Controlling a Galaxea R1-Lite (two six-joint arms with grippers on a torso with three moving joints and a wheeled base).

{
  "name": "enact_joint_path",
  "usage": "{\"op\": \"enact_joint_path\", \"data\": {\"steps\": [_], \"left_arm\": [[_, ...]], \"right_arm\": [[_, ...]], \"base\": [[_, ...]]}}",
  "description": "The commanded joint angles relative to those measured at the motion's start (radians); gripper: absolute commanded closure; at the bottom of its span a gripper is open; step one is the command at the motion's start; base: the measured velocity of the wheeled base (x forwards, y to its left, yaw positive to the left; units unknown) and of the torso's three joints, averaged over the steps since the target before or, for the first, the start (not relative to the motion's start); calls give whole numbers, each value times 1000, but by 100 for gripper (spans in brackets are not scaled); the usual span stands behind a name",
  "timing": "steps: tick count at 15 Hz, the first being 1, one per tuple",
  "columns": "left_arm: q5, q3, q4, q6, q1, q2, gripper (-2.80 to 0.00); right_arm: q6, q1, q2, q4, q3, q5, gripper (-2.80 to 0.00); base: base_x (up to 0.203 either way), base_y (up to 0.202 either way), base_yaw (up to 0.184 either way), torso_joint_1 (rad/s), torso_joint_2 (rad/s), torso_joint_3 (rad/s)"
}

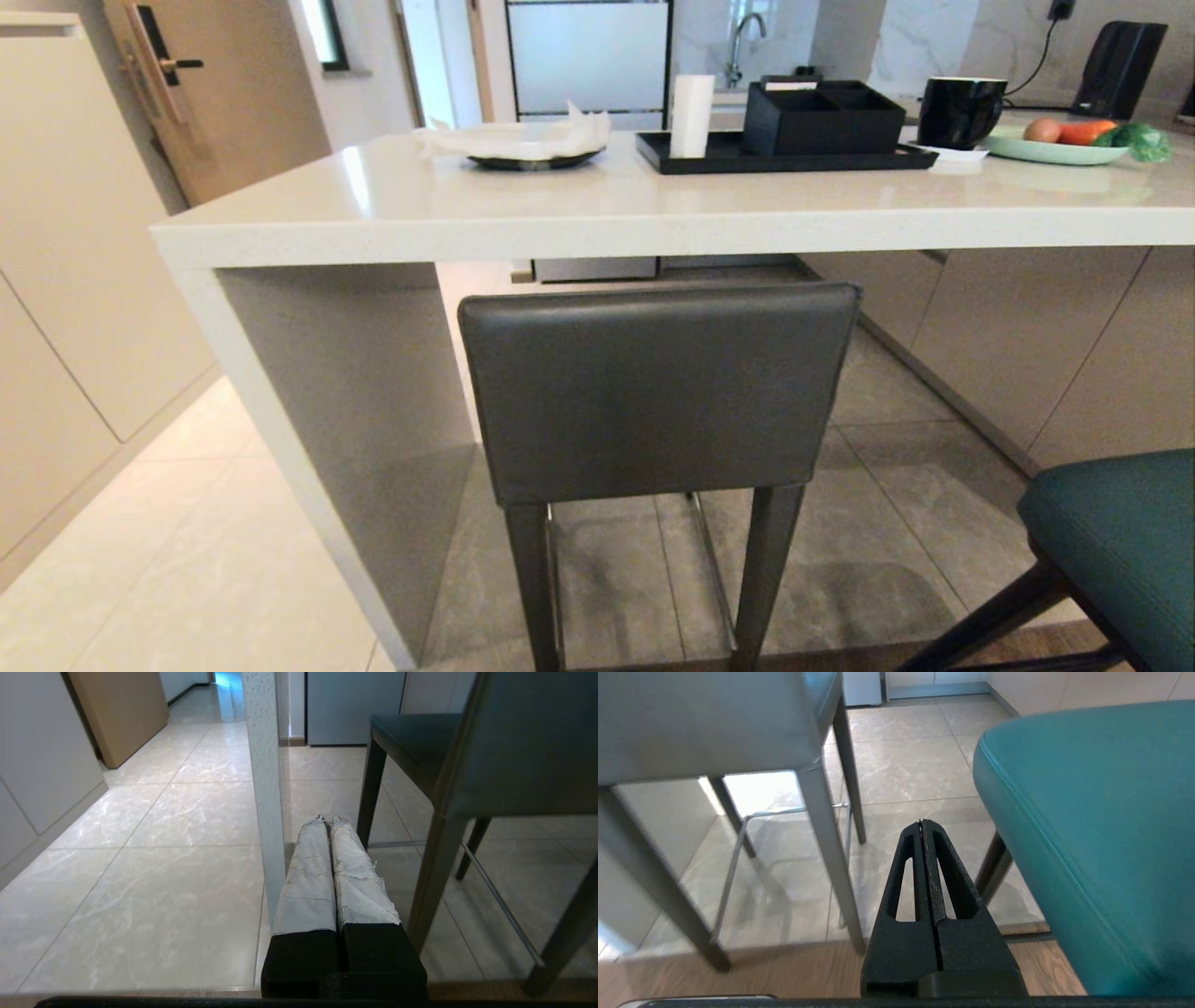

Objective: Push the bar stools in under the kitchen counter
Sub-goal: Pull the gray chair out from under the dining table

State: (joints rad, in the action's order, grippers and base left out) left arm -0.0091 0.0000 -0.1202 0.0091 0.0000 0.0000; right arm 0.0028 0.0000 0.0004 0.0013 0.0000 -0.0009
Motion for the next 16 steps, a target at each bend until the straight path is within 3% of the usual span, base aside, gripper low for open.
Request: {"op": "enact_joint_path", "data": {"steps": [1,10,16], "left_arm": [[0,40,-1,0,0,2,0],[0,40,-1,0,0,2,0],[0,40,-1,0,0,2,0]], "right_arm": [[0,0,0,0,2,-1,0],[0,0,1,0,2,-1,0],[0,0,1,0,2,1,0]], "base": [[192,0,2,2,2,7],[190,0,1,3,4,2],[16,0,0,1,1,0]]}}
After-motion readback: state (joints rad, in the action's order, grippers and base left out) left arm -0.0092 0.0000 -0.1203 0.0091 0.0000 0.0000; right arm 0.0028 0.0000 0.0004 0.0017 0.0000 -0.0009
